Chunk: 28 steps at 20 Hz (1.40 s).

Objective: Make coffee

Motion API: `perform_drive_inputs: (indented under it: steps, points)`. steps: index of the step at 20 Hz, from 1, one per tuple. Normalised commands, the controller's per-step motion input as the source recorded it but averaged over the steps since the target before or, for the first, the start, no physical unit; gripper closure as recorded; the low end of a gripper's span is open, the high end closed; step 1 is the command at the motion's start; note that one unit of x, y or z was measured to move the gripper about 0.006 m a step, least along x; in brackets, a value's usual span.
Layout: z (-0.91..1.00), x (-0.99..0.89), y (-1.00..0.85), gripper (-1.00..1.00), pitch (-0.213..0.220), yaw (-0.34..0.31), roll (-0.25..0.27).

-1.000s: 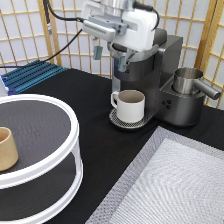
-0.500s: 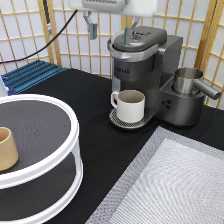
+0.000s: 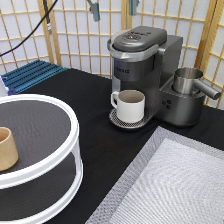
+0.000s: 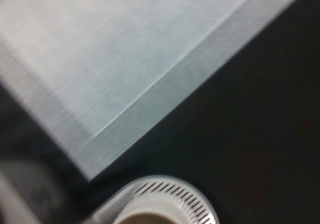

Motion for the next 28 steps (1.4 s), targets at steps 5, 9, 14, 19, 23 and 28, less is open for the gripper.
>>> perform_drive_inputs:
  steps: [5, 9, 14, 19, 23, 28]
  points:
    - [0.15, 0.27, 0.13, -1.00, 0.002, 0.318, 0.074]
    - [-0.20, 0.42, 0.54, -1.00, 0.015, 0.227, -0.020]
    - [-0.16, 0.39, 0.78, -1.00, 0.049, 0.134, -0.090]
    - [-0.08, 0.07, 0.36, -1.00, 0.039, 0.066, -0.084]
    - [-0.06, -0.08, -0.07, -1.00, 0.008, 0.014, -0.032]
    - [-0.09, -0.10, -0.28, -1.00, 0.000, 0.000, 0.000]
